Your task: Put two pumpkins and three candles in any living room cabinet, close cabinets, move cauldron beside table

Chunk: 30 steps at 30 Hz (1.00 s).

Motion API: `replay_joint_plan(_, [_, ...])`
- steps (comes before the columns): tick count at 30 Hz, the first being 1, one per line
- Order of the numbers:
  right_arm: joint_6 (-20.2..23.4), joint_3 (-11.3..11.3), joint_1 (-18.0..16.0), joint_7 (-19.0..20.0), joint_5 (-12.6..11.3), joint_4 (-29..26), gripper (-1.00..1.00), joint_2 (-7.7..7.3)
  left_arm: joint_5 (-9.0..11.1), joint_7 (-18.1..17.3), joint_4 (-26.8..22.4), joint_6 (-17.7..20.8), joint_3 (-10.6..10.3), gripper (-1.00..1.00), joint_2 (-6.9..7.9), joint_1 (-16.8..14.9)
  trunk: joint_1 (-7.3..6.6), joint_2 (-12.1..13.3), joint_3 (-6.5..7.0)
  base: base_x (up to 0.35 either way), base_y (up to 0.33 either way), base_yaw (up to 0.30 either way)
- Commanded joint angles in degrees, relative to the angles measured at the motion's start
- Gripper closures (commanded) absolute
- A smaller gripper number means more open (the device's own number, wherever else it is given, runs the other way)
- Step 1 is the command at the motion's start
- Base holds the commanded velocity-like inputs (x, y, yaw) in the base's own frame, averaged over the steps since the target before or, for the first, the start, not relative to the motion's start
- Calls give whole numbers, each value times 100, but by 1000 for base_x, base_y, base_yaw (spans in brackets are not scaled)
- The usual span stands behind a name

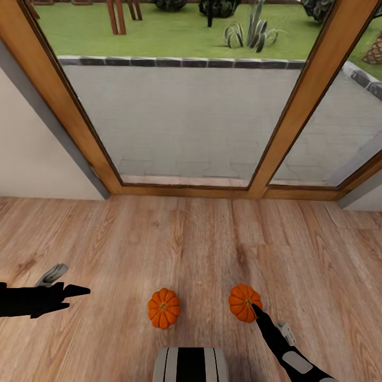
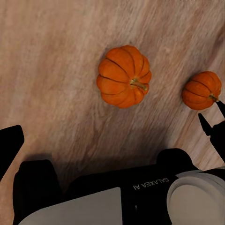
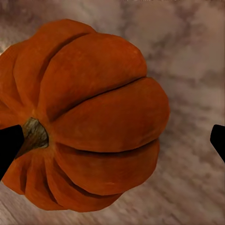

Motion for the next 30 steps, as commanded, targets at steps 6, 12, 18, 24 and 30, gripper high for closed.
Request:
replay_joint_plan(6, [-24, 49, -1, 13, -45, 1, -100, -1, 58, 54, -19, 6, -12, -100, 4, -9, -1, -1, -3, 7, 0, 0])
replay_joint_plan(12, [-24, 49, -1, 13, -45, 1, -100, -3, 58, 54, -30, 6, -12, -100, 5, -9, 7, -5, -70, 0, 0, 0])
replay_joint_plan(18, [-32, 49, -1, 13, -45, 0, -100, -3, 65, 54, -39, 7, -11, -100, 5, -9, 17, -11, -158, 0, 0, 0])
replay_joint_plan(24, [-33, 49, -1, 13, -45, -2, -100, -3, 66, 54, -40, 7, -12, -100, 5, -9, 17, -11, -158, 0, 0, 0])
replay_joint_plan(30, [-33, 49, -1, 13, -45, -1, -100, -3, 66, 54, -39, 7, -10, -100, 4, -9, 17, -11, -158, 84, 54, 0])
